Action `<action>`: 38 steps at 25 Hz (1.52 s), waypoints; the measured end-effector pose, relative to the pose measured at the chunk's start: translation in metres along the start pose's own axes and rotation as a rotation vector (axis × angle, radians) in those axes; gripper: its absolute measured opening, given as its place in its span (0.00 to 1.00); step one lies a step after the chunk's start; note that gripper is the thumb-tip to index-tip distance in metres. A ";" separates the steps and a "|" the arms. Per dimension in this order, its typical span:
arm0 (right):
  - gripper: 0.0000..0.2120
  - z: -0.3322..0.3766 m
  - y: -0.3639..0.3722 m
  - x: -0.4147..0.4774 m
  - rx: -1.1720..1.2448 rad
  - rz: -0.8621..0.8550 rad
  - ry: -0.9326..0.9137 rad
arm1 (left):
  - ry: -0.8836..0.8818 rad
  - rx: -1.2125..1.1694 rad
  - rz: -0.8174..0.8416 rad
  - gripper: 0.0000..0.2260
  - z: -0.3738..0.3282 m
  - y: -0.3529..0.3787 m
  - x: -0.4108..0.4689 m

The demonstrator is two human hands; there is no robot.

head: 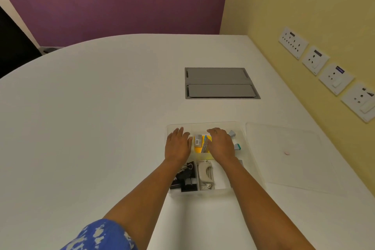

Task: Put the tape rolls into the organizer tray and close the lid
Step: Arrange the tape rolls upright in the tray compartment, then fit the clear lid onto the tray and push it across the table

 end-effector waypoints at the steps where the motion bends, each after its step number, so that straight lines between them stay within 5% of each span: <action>1: 0.18 -0.009 -0.004 0.001 0.005 -0.025 0.002 | 0.001 -0.016 -0.004 0.19 -0.009 0.002 0.004; 7: 0.19 -0.106 -0.035 0.021 -0.054 -0.124 0.088 | -0.024 -0.142 -0.054 0.17 -0.099 0.028 0.041; 14: 0.21 -0.272 -0.070 0.024 -0.177 -0.030 0.211 | -0.132 -0.351 0.001 0.17 -0.237 0.096 0.063; 21: 0.24 -0.385 -0.073 0.009 -0.247 0.039 0.422 | -0.270 -0.267 0.135 0.21 -0.280 0.154 0.071; 27: 0.21 -0.416 -0.069 0.011 -0.203 -0.125 0.584 | -0.526 -0.190 0.142 0.25 -0.264 0.171 0.071; 35: 0.19 -0.425 -0.071 0.024 0.134 -0.271 0.853 | -0.897 -0.454 0.056 0.25 -0.267 0.159 0.085; 38: 0.19 -0.427 -0.084 0.032 0.201 -0.381 0.910 | -0.897 -0.538 -0.041 0.22 -0.273 0.140 0.094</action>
Point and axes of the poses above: each hand's wrist, its own x-axis towards the middle knuckle, its own y-axis out of the palm, z = x × y, the point moved 4 cm from there along x, towards the middle knuckle, and after that the axes turned 13 degrees about -z, right-handed, at the moved point
